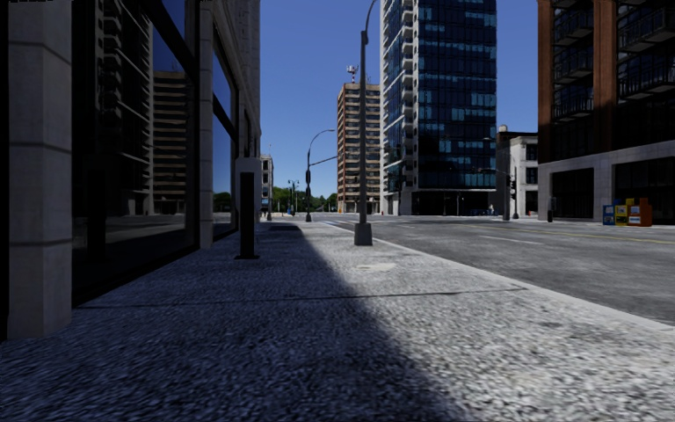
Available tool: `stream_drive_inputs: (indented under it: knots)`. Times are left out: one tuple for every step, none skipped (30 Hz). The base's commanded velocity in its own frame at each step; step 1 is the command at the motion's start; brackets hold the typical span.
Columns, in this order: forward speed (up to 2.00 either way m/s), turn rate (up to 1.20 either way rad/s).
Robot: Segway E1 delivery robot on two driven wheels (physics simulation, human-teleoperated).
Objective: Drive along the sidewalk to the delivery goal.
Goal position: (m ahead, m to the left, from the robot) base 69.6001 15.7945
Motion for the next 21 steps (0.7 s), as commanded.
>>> stream_drive_inputs:
  knots:
    - [2.00,0.00]
    - [2.00,0.00]
    - [2.00,0.00]
    - [2.00,0.00]
    - [2.00,0.00]
    - [2.00,0.00]
    - [2.00,0.00]
    - [2.00,0.00]
    - [2.00,0.00]
    - [2.00,0.00]
    - [2.00,0.00]
    - [2.00,0.00]
    - [2.00,0.00]
    - [2.00,0.00]
    - [2.00,0.00]
    - [2.00,0.00]
    - [2.00,0.00]
    - [2.00,0.00]
    - [2.00,0.00]
    - [2.00,0.00]
    - [2.00,0.00]
